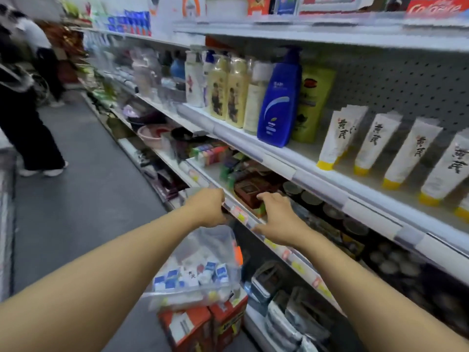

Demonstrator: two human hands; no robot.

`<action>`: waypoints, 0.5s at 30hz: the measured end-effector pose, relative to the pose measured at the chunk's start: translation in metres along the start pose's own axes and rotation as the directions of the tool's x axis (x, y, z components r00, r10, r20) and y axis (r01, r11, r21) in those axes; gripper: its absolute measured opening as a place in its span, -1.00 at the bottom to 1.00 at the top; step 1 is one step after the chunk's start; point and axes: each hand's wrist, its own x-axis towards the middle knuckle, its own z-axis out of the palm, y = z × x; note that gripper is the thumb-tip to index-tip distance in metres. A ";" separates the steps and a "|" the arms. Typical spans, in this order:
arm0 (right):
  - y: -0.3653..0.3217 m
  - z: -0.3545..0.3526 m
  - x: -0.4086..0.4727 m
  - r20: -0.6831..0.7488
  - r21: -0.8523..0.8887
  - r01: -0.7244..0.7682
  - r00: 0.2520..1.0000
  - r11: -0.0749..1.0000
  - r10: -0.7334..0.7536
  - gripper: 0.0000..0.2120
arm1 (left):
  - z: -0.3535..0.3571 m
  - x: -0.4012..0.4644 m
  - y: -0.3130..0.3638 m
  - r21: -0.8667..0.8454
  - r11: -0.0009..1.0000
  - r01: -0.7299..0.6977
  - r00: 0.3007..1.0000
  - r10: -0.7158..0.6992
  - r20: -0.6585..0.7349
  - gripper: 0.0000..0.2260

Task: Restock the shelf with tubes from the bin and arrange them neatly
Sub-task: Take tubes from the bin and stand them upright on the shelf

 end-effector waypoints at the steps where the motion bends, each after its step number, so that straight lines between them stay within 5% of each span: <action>1: -0.010 0.012 0.009 0.021 0.004 -0.001 1.000 1.000 0.001 -0.29 | 0.003 0.003 -0.019 0.000 1.000 0.013 1.000 -0.013 0.026 -0.62; 15: -0.069 0.162 0.094 0.335 -0.055 -0.149 0.929 0.987 0.159 -0.28 | 0.090 0.034 -0.214 -0.018 0.976 0.217 0.937 -0.203 0.283 -0.56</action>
